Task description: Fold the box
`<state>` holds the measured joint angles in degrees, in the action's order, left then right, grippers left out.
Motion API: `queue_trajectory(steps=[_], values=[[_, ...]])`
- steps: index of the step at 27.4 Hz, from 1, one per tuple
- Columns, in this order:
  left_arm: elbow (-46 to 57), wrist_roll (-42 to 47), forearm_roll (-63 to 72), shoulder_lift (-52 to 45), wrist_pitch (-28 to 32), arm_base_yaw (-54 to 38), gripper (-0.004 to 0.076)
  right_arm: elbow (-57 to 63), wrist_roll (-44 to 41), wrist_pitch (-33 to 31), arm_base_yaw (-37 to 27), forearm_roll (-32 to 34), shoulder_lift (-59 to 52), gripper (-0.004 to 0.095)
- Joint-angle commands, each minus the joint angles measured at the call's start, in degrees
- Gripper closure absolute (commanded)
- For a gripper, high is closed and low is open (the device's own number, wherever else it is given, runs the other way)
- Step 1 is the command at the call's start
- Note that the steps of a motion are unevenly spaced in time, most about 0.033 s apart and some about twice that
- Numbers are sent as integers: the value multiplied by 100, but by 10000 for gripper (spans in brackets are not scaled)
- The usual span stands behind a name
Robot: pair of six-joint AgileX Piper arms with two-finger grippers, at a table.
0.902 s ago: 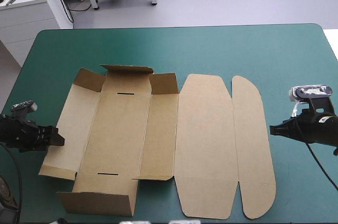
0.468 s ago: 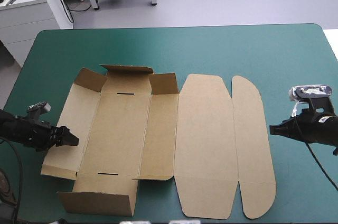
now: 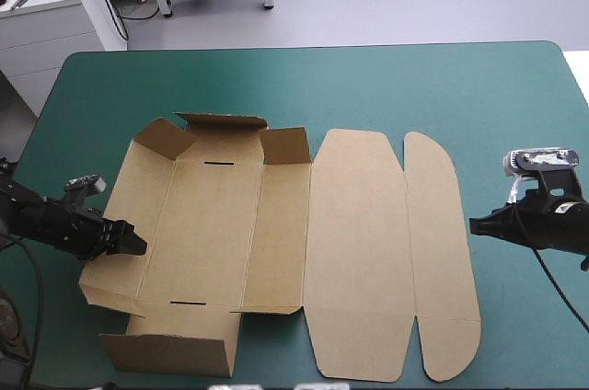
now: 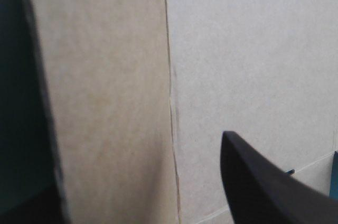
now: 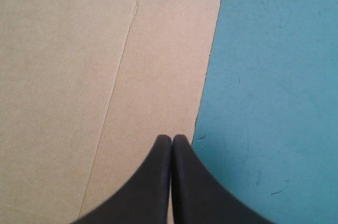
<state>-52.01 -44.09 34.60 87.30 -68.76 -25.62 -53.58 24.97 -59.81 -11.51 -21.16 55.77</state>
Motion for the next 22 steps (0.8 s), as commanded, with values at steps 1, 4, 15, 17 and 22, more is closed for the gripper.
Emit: queue_trajectory(steps=[1,4,15,17,22], values=[[-109,38,251,-161,-191,37,459,-144,69,188,-14,-154,-64,928],[-109,48,207,-161,-217,37,673,-144,69,188,-14,-154,-64,928],[-123,186,18,-161,-19,37,734,-144,69,188,-14,-154,-64,928],[-224,186,-34,-161,129,175,734,-144,69,188,-14,-154,-64,928],[-861,150,-909,-161,523,1103,734,-144,69,142,-14,-154,-64,928]])
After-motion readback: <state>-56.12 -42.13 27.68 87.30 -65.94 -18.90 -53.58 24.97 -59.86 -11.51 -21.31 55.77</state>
